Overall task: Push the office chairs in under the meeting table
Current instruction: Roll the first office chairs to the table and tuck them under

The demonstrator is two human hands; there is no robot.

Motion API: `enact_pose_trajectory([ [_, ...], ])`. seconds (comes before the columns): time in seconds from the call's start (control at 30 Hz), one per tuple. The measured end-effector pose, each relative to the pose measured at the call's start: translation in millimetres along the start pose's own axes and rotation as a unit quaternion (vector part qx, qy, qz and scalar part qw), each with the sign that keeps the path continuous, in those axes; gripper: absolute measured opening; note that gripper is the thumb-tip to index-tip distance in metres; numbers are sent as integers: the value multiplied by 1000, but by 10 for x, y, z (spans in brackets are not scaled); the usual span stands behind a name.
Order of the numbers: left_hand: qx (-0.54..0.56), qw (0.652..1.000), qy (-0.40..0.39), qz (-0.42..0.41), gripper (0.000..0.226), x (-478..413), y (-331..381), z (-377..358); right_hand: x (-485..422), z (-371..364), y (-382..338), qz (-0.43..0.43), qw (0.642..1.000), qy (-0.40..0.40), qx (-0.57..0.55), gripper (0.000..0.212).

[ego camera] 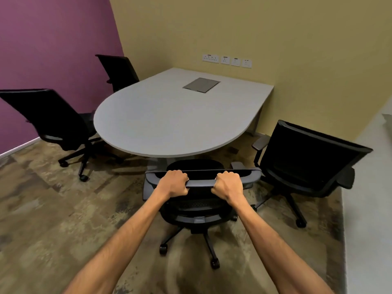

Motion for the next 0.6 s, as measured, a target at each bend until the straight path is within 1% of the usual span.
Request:
enact_pose_trajectory([
  [0.17,6,998,3,70,18,-565,220,38,-474,170,514,56,998,-5,-2,23],
  [0.2,11,997,5,74,19,-574,197,43,-469,171,494,58,998,-7,2,23],
  [0.27,13,995,10,97,23,-876,295,138,-733,267,773,70,998,-7,4,22],
  [0.33,8,994,10,108,24,-1003,292,186,-887,304,866,83,996,2,5,22],
  [0.4,14,991,7,133,23,-1351,324,178,-1222,270,1093,102,994,-26,3,24],
  [0.47,15,990,-4,141,22,-1469,291,181,-1385,274,1157,109,993,-35,12,25],
  [0.6,18,990,-1,143,22,-1796,238,199,-1724,242,1307,118,992,-45,15,21],
])
Point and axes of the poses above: each hand's wrist, its own x-axis away from the middle knuckle, its own z-axis out of the back of the hand, y = z × x, the point moved 7 cm from there along -x, towards the middle knuckle, and after that the axes turned 14 degrees about -x, right-handed, at the moved point
